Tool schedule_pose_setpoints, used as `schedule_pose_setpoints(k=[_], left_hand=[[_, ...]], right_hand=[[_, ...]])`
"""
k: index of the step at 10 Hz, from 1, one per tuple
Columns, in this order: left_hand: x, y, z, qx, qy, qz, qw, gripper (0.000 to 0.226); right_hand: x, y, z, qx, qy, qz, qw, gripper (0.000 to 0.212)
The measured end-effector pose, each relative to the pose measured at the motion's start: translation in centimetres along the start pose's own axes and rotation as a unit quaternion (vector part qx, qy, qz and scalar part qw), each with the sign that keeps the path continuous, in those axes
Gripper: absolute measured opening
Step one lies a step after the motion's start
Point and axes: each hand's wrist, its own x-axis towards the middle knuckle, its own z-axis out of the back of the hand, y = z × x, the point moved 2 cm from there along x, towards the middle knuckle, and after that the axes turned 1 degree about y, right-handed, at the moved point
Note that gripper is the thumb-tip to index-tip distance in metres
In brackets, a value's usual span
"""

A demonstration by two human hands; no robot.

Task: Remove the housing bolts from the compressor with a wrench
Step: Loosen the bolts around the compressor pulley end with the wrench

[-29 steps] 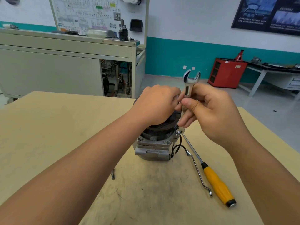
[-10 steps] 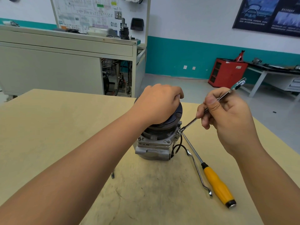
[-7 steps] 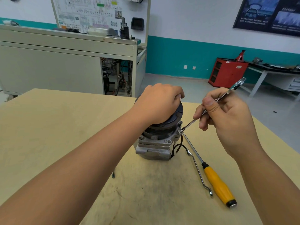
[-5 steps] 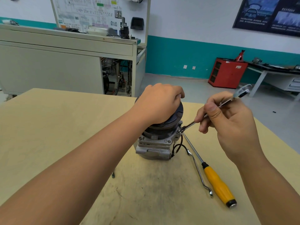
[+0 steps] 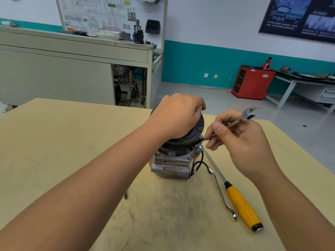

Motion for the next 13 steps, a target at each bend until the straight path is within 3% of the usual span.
schedule_pose_setpoints(k=[2,9,11,13], left_hand=[[-0.1,0.1,0.0,-0.001,-0.004,-0.005,1.0,0.033],[0.0,0.1,-0.2,-0.001,0.001,-0.004,1.0,0.034],[0.0,0.1,-0.1,-0.006,-0.003,-0.004,1.0,0.034],[0.0,0.1,-0.1,-0.008,-0.001,-0.002,1.0,0.033]], right_hand=[[0.0,1.4,0.8,0.039,-0.061,0.041,0.997,0.021],[-1.7,-1.0,2.5,0.079,-0.038,0.072,0.993,0.019],[-2.3,-1.4,2.9,0.118,-0.038,0.06,0.991,0.027],[-2.6,-2.0,2.8,0.167,-0.058,0.035,0.984,0.019]])
